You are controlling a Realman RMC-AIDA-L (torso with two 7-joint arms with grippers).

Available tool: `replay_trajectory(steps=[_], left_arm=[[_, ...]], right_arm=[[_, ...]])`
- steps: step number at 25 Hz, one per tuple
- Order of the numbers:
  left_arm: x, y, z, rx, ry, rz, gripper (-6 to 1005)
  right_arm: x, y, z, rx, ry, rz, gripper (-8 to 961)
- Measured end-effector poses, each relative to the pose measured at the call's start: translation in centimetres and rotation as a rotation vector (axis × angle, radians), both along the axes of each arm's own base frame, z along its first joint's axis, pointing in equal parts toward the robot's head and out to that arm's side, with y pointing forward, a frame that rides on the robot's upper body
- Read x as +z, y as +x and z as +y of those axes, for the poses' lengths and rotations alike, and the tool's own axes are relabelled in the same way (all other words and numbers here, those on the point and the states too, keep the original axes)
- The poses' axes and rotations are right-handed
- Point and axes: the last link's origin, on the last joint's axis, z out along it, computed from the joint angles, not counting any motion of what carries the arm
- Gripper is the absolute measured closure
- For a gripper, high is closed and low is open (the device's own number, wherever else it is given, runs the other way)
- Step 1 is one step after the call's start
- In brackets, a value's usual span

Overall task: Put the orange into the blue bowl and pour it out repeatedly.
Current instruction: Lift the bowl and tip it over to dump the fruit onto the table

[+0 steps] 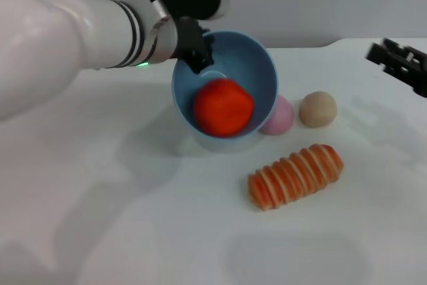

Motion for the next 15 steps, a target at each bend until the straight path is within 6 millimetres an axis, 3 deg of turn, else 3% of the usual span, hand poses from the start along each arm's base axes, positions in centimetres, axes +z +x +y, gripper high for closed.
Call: replay_trajectory(steps=[2, 4, 6, 7, 15], left_arm=[[-0.6, 1.1, -0.4, -0.129, 0.040, 0.040, 999], [-0.9, 1.5, -0.8, -0.184, 0.054, 0.037, 999], [-1.5, 2.5, -1.8, -0.353, 0.085, 0.030, 1000], [-1.5, 2.5, -1.8, -0.353, 0.085, 0.030, 1000], [-3.2, 2.4, -6.4, -0.832, 0.245, 0.108, 999]], right_arm=[[0.0, 2.0, -1.0, -0.063, 0.020, 0.016, 459], [0.0, 2.4, -1.3, -0.076, 0.024, 0.018, 456], [0.1, 3.4, -2.2, -0.111, 0.033, 0.020, 453], [0.1, 3.4, -2.2, -0.111, 0.033, 0.020, 451], [-0.2, 4.4, -3.2, -0.149, 0.034, 0.034, 439]])
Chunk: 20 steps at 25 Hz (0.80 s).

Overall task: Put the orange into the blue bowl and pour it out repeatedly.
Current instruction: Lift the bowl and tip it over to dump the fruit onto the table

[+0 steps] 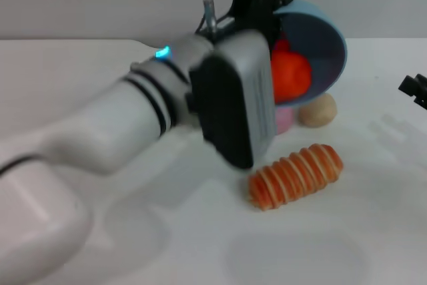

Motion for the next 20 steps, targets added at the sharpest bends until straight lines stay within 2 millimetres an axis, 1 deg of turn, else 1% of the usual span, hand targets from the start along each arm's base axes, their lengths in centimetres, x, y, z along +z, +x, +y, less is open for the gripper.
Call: replay_trajectory(steps=[2, 4, 7, 12, 14, 16, 20], left_arm=[[-0.4, -0.6, -1.0, -0.081, 0.051, 0.027, 999], [-0.6, -1.0, -1.6, -0.119, 0.082, 0.041, 999], [-0.6, -1.5, -1.8, -0.128, 0.099, 0.047, 1000], [-1.3, -2.3, -2.1, -0.133, 0.093, 0.056, 1000], [-1.3, -2.4, -1.9, -0.080, 0.067, 0.030, 1000], [-0.8, -2.2, -1.2, 0.014, 0.029, -0.039, 1000], [1.6, -2.2, 1.9, 0.314, -0.104, -0.255, 1000]], right_arm=[[0.0, 0.0, 0.0, -0.001, -0.001, 0.001, 436], [-0.1, 0.0, 0.1, -0.003, -0.001, 0.001, 433], [-0.1, 0.0, 0.4, -0.010, 0.002, -0.005, 428], [-0.1, 0.1, 0.7, -0.027, 0.015, -0.006, 420], [-0.1, 0.2, 0.8, -0.039, 0.029, -0.004, 417], [0.0, 0.3, 0.8, -0.041, 0.038, -0.005, 414], [-0.1, -0.2, 0.9, -0.011, 0.035, -0.005, 408]])
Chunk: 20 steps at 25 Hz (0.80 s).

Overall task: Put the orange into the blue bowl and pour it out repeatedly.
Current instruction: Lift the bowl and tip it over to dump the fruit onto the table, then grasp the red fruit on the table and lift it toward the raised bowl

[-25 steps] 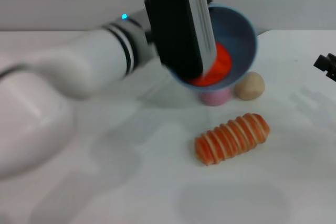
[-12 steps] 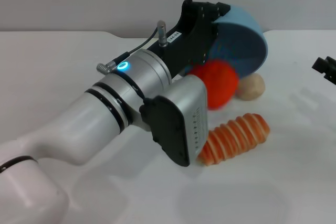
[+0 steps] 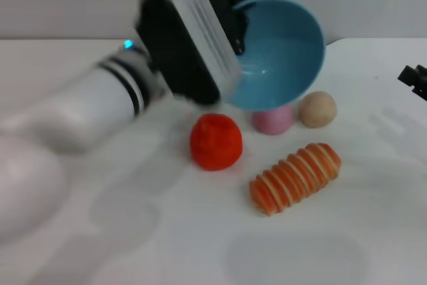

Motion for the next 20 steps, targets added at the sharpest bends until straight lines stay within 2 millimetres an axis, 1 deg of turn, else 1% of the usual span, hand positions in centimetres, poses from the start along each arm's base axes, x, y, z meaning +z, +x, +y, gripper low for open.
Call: replay_trajectory(steps=[1, 2, 3, 4, 7, 9, 10, 11, 12, 13, 14, 15, 17, 19, 20], left_arm=[[0.0, 0.0, 0.0, 0.000, 0.000, 0.000, 1000], [0.7, -0.1, 0.9, 0.071, -0.037, -0.041, 1000], [1.9, -0.4, 2.5, 0.229, -0.125, -0.120, 1000], [2.2, -0.5, 2.9, 0.272, -0.145, -0.144, 1001], [3.8, -0.8, 4.4, 0.437, -0.194, -0.255, 1001], [5.0, -1.0, 5.3, 0.526, -0.209, -0.312, 1001], [5.6, -1.2, 5.6, 0.564, -0.217, -0.331, 1001], [6.2, -1.3, 6.0, 0.589, -0.218, -0.343, 1001], [7.4, -1.6, 6.6, 0.632, -0.215, -0.364, 1001], [7.4, -1.6, 6.6, 0.632, -0.215, -0.364, 1001], [7.9, -1.8, 6.8, 0.647, -0.213, -0.376, 1001], [8.2, -1.8, 6.9, 0.658, -0.214, -0.384, 1001], [8.6, -1.9, 7.0, 0.675, -0.221, -0.392, 1001], [8.6, -1.9, 7.0, 0.679, -0.227, -0.388, 1001], [8.5, -1.8, 6.9, 0.674, -0.229, -0.382, 1001]], right_arm=[[0.0, -0.2, 0.0, 0.012, -0.001, -0.002, 407], [0.0, -0.4, 0.1, 0.027, -0.006, -0.003, 405], [-0.1, -0.7, 0.2, 0.042, -0.014, -0.007, 404], [-0.2, -0.9, 0.3, 0.056, -0.026, -0.012, 402], [-0.9, -1.8, 0.9, 0.096, -0.084, -0.041, 349], [-1.6, -2.2, 1.3, 0.107, -0.146, -0.067, 314], [-2.1, -2.4, 1.6, 0.103, -0.205, -0.086, 297], [-2.5, -2.5, 1.8, 0.099, -0.251, -0.103, 280], [-2.9, -2.7, 2.1, 0.096, -0.299, -0.125, 262], [-3.5, -2.8, 2.4, 0.087, -0.356, -0.157, 245], [-4.4, -3.2, 3.0, 0.081, -0.422, -0.212, 227], [-4.4, -3.2, 3.0, 0.081, -0.422, -0.212, 227], [-5.2, -3.8, 3.6, 0.089, -0.458, -0.258, 227], [-6.0, -4.9, 4.4, 0.121, -0.477, -0.293, 228], [-6.8, -6.0, 5.2, 0.154, -0.494, -0.330, 228]])
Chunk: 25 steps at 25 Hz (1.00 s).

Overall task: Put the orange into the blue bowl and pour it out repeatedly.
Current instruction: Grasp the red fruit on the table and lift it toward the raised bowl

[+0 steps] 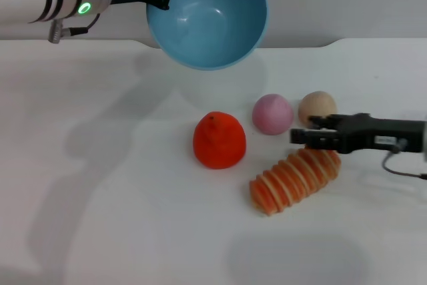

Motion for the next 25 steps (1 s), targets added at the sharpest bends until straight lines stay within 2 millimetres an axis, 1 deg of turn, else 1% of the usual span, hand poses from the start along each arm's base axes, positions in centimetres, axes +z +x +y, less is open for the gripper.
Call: replay_trajectory(steps=[1, 5, 8, 9, 10, 14, 18, 25], left_arm=[[0.0, 0.0, 0.0, 0.000, 0.000, 0.000, 1000], [-0.3, 0.4, -0.1, -0.015, -0.001, 0.001, 1000], [-0.8, 0.7, -0.2, -0.031, -0.005, 0.005, 1000], [-1.0, 0.8, -0.2, -0.035, -0.005, 0.006, 1000], [-1.1, 0.8, -0.2, -0.038, -0.005, 0.006, 1000], [-1.8, 1.3, -0.4, -0.056, -0.014, 0.009, 1000], [-2.1, 1.6, -0.5, -0.071, -0.014, 0.010, 1000], [-2.8, 2.0, -0.6, -0.088, -0.014, 0.003, 999]], right_arm=[[0.0, 0.0, 0.0, 0.000, 0.000, 0.000, 228], [-1.9, -1.7, 1.8, 0.022, -0.021, -0.070, 229], [-3.9, -2.9, 2.9, 0.031, -0.042, -0.123, 229], [-5.1, -3.7, 3.1, 0.056, -0.070, -0.156, 229], [-5.1, -3.7, 3.1, 0.056, -0.070, -0.156, 230], [-6.8, -4.8, 3.2, 0.093, -0.096, -0.193, 230], [-7.8, -4.7, 3.2, 0.086, -0.067, -0.186, 231], [-8.6, -4.5, 2.7, 0.094, -0.033, -0.154, 232]])
